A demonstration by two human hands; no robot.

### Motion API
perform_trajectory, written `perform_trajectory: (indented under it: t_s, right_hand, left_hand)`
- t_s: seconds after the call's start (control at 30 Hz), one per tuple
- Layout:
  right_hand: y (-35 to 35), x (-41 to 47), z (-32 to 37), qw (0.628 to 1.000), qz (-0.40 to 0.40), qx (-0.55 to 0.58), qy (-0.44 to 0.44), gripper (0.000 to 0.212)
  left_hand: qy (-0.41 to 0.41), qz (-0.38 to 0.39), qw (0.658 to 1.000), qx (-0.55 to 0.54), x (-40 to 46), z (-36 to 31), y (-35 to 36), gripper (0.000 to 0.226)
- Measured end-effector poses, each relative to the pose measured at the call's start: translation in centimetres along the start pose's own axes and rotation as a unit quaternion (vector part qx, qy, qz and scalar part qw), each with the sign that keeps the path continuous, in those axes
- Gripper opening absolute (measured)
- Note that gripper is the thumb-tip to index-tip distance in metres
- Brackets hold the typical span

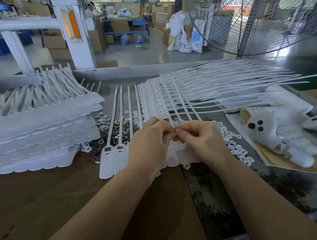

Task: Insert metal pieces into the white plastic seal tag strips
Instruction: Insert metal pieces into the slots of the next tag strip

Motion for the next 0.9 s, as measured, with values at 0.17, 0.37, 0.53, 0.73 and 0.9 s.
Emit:
perform_trajectory:
  t_s: [0.17, 0.37, 0.53, 0.73, 0.9]
  right_hand:
    - [-0.1, 0.3, -0.1, 0.999, 0.022, 0.006, 0.027, 0.012]
    - [-0.2, 0.2, 0.7, 0.999, 0.034, -0.029, 0.002, 0.017]
    - [0.1, 0.1, 2.6, 0.991, 0.030, -0.093, -0.087, 0.017]
    - [0.4, 0.2, 3.1, 0.987, 0.035, -0.115, -0.110, 0.013]
    - [-1.3, 1.0, 2.1, 0.987, -0.003, -0.147, -0.059, 0.008]
  left_hand:
    - [-0.008, 0.012, 1.000, -0.009, -0.4, 0.4, 0.3, 0.009]
    - [-0.089, 0.035, 0.994, -0.054, -0.1, 1.4, 0.7, 0.011]
    - [-0.141, 0.067, 0.975, -0.160, 0.0, 1.7, 1.1, 0.017]
    - [-0.168, 0.084, 0.955, -0.230, 0.0, 1.8, 0.9, 0.022]
    - [-0.106, 0.090, 0.984, -0.107, -0.2, 1.6, 0.5, 0.013]
Point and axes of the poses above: each hand's wrist, its own x-axis towards the middle knuckle, its own y-axis out of the palm, z = x × y, the point moved 9 cm from there along x, towards the middle knuckle, and after that the axes turned 3 degrees about -y, right-handed, at the moved point
